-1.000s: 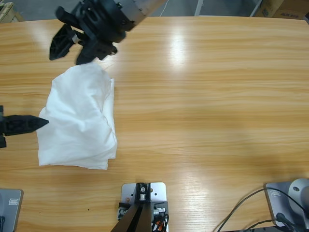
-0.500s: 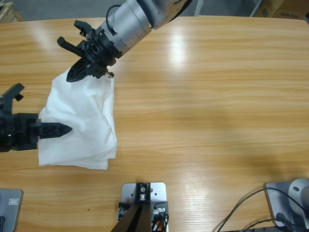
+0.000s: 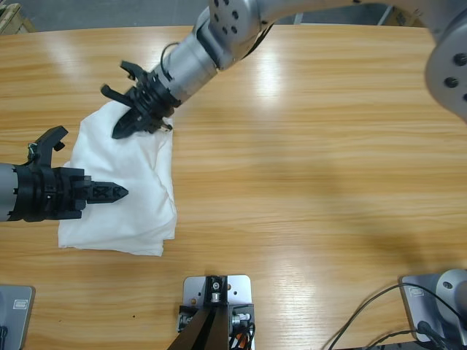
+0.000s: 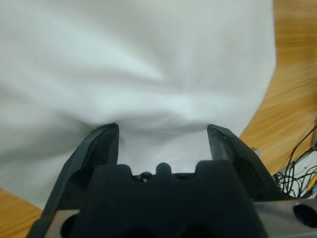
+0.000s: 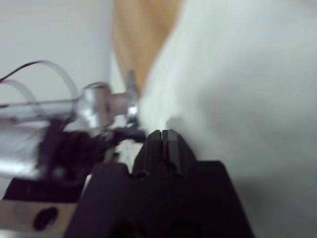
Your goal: Fold clothes
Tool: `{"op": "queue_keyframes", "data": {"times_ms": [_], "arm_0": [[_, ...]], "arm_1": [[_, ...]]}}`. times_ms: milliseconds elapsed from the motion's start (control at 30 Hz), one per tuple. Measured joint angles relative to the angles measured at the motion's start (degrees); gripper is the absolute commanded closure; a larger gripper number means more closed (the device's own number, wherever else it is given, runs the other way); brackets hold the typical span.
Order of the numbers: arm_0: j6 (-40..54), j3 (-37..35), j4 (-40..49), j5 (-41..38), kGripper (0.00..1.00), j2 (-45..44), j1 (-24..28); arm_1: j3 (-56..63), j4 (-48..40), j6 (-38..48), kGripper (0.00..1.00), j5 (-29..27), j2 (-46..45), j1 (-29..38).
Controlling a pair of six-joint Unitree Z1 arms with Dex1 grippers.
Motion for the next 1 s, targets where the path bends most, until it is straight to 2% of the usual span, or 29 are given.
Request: {"op": "queue_keyframes", "data": {"times_ms": [167,300,700,833,1000], "arm_0": [[-0.49,0.00,0.00,0.14,1.000,-0.02,-0.02],[-0.51,0.52,0.00,0.14,1.000,-0.17,-0.02],[-0.71,1.03,0.06,0.26,1.000,-1.36,-0.25],[-0.71,0.39,2.37,2.29,1.000,-5.88,-0.41],[-0.71,-0.97,4.33,4.17,1.000,-12.82,-0.46]], "arm_1": [[-0.18,3.58,-2.37,1.000,-10.80,-0.20,0.01],[-1.24,5.48,-4.78,1.000,-15.70,-0.41,-0.03],[-0.97,9.01,-7.27,1.000,-20.47,-1.61,-0.58],[1.05,9.40,-9.65,1.000,-21.13,-6.68,-1.02],[1.97,12.49,-9.97,1.000,-20.91,-17.12,-0.92]]}}
